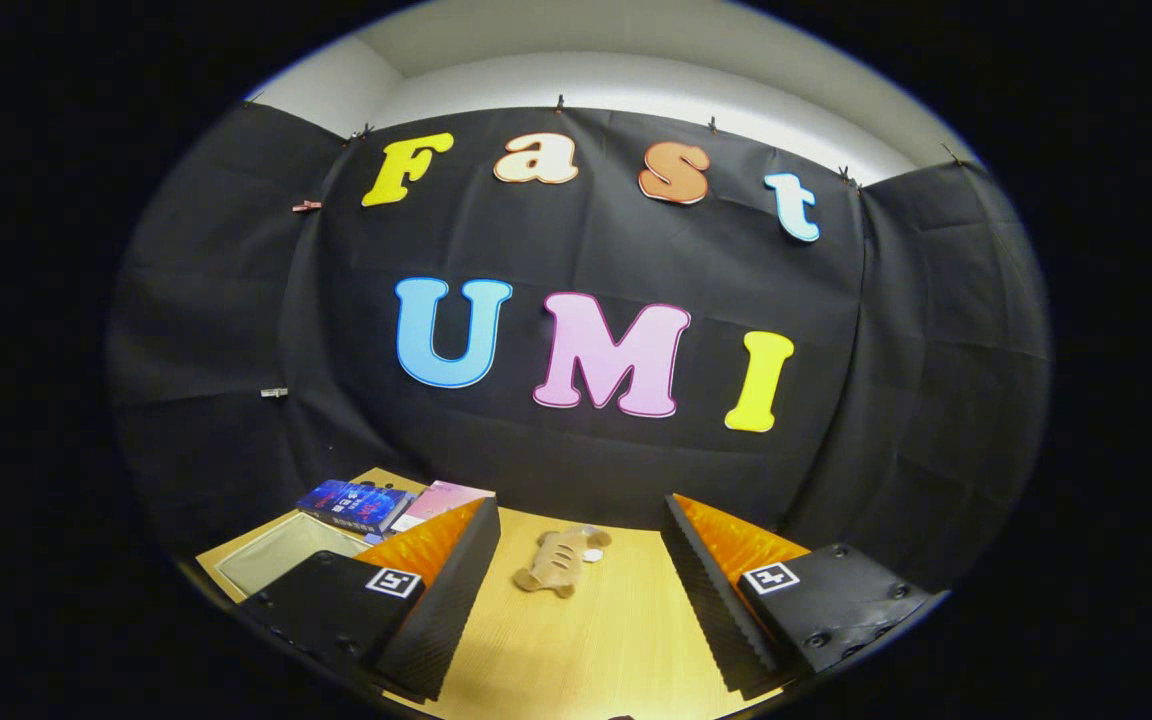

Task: Open the storage box then place both shoes into the box .Put the left shoe in first, then the right shoe, with the right side of both shoes facing outward in a uniform manner.

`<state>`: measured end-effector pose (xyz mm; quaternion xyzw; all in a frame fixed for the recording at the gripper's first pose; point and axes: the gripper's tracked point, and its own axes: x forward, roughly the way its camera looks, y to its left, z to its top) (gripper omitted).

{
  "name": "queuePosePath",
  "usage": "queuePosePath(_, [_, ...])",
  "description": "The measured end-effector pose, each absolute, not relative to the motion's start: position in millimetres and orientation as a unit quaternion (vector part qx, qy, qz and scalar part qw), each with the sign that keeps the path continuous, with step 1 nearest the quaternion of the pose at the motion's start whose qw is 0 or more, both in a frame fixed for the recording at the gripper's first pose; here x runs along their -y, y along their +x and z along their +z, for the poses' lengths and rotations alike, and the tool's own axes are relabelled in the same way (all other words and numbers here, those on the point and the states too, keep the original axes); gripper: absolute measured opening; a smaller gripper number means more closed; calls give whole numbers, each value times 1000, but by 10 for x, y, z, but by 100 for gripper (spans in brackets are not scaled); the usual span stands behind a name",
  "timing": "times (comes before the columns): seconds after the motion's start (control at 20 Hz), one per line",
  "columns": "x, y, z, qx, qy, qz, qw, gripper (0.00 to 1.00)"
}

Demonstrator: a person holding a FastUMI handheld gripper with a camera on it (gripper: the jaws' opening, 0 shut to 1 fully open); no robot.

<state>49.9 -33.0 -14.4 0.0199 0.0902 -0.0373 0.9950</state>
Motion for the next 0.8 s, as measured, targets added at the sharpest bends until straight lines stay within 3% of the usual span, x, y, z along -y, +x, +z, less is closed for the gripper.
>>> queuePosePath(0.8, [77,442,-157,-86,8,-26,996,98])
